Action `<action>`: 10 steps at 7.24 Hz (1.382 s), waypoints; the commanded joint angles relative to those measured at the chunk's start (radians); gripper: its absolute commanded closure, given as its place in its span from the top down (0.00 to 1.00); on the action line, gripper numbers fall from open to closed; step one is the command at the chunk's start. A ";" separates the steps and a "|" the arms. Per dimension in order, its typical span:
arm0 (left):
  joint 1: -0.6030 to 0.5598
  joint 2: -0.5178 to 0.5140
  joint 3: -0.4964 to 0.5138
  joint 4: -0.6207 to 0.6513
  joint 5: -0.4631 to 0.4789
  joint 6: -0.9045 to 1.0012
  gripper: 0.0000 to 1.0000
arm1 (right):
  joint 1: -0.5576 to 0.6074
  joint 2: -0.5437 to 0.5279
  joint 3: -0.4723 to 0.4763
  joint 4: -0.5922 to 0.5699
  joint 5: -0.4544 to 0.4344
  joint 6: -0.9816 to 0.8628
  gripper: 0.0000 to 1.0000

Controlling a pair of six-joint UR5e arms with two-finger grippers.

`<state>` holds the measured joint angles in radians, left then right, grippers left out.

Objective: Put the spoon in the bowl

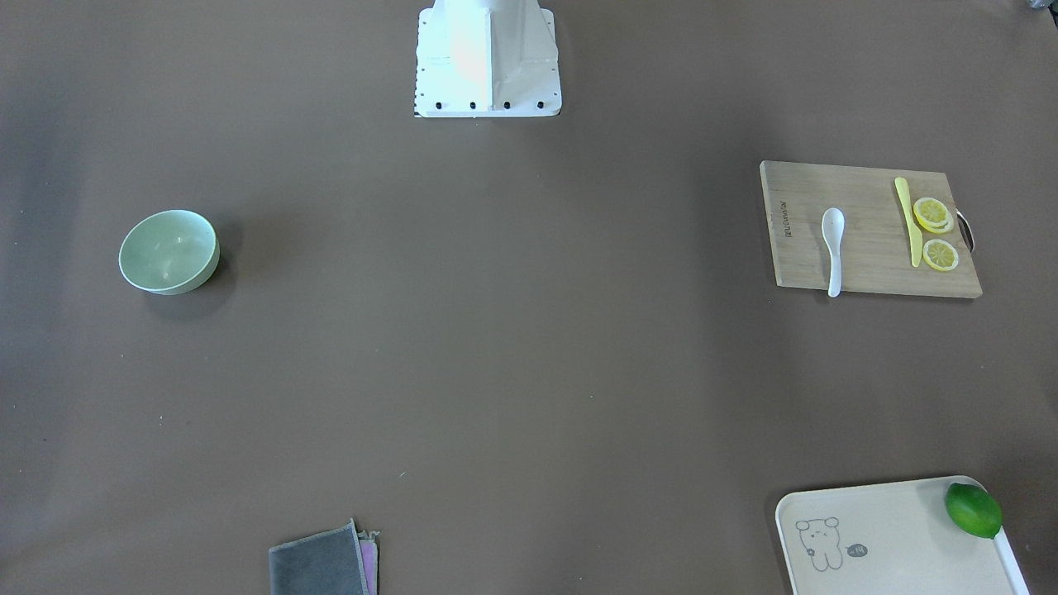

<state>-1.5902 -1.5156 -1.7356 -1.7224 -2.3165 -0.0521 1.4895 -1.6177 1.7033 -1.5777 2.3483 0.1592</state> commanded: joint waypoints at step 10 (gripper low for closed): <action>0.003 -0.014 0.011 0.000 0.008 0.000 0.98 | -0.035 0.062 -0.025 0.002 -0.006 -0.003 1.00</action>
<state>-1.5869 -1.5259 -1.7285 -1.7239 -2.3120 -0.0507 1.4693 -1.5653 1.6802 -1.5763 2.3475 0.1571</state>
